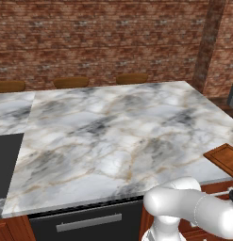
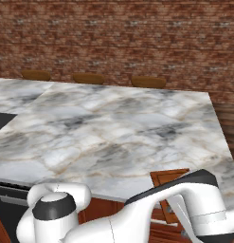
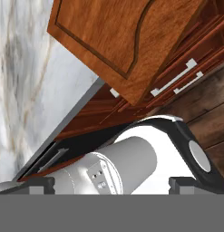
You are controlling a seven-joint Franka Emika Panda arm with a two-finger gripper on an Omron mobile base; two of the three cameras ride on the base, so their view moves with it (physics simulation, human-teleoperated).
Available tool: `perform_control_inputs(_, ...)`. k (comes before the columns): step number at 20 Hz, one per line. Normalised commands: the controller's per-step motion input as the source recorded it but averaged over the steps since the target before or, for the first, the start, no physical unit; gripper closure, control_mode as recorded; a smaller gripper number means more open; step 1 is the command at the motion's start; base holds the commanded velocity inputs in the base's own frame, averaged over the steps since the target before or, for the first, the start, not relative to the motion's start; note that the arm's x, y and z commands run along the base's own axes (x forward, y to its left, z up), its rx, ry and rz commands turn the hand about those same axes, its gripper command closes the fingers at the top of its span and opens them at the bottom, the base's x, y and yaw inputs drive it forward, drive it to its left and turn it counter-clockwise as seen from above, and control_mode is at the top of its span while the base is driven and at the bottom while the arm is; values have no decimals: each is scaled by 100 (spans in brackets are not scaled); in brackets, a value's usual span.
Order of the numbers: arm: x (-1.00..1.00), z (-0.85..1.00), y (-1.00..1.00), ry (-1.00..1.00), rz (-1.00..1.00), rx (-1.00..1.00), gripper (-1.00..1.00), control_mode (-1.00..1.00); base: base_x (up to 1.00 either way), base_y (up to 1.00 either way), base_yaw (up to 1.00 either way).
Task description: Move the cutting board and knife to the sink. Then move spray from the cabinet to the counter.
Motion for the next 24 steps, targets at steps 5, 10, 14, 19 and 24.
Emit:
perform_control_inputs(5,0,-13,0,-23,-19,13,-100,-100,0,0,0)
perform_control_inputs(10,0,-13,0,-22,-17,2,-100,-100,0,0,0)
perform_control_inputs(14,3,-26,0,-21,-12,0,-100,-100,0,0,0)
perform_control_inputs(19,26,-33,3,-18,-10,0,-100,-100,0,0,0)
perform_control_inputs(24,33,-24,1,-19,-10,0,-100,-100,0,0,0)
